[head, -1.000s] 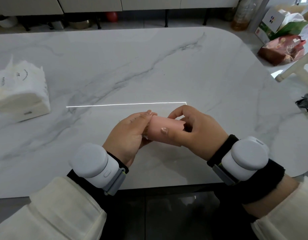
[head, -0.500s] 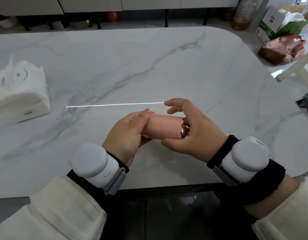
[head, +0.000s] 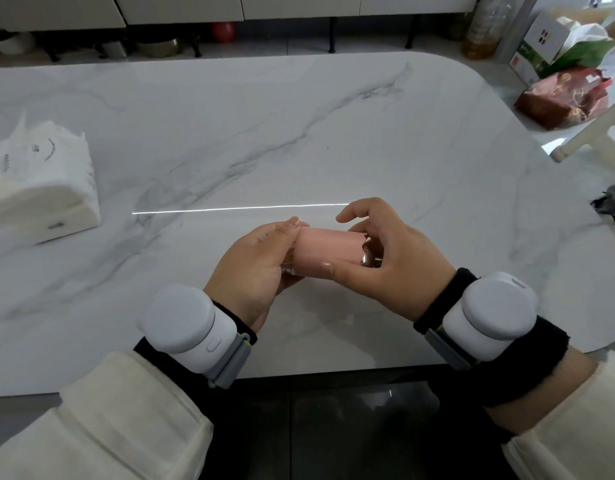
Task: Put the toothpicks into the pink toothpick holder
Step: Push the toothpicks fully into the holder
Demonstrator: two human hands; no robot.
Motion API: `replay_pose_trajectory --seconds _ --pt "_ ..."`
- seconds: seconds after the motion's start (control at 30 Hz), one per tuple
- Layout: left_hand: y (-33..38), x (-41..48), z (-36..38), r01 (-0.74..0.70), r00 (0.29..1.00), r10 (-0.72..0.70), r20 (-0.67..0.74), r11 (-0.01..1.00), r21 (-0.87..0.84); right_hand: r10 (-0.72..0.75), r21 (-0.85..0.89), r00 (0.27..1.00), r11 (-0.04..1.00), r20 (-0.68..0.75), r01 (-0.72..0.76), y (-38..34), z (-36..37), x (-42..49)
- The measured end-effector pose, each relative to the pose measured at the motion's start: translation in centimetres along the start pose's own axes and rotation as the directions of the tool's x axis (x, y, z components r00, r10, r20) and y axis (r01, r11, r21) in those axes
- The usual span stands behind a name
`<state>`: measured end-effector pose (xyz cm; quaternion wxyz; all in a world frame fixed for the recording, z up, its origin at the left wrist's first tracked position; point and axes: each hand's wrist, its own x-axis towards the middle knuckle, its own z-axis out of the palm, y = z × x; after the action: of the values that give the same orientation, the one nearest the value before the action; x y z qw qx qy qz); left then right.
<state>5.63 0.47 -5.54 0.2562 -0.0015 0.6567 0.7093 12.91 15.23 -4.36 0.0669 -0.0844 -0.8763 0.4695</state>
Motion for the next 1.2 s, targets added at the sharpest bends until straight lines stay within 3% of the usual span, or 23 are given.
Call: replay_pose_trajectory --seconds 0.53,0.8,1.2 --pt "0.21 -0.11 0.18 0.002 1.000 -0.002 -0.003 1.000 -0.031 0.076 0.168 0.997 0.983 0.026 -0.080 -0.23 0.04 0.09" --pt "0.29 -0.21 0.29 0.008 1.000 -0.008 -0.005 0.999 -0.051 -0.054 0.025 0.998 0.998 0.021 0.054 -0.14 0.07 -0.13" --pt "0.38 -0.32 0.44 0.029 1.000 -0.029 -0.001 0.999 -0.045 0.022 0.035 0.999 0.999 -0.027 -0.022 -0.28 -0.07 -0.15"
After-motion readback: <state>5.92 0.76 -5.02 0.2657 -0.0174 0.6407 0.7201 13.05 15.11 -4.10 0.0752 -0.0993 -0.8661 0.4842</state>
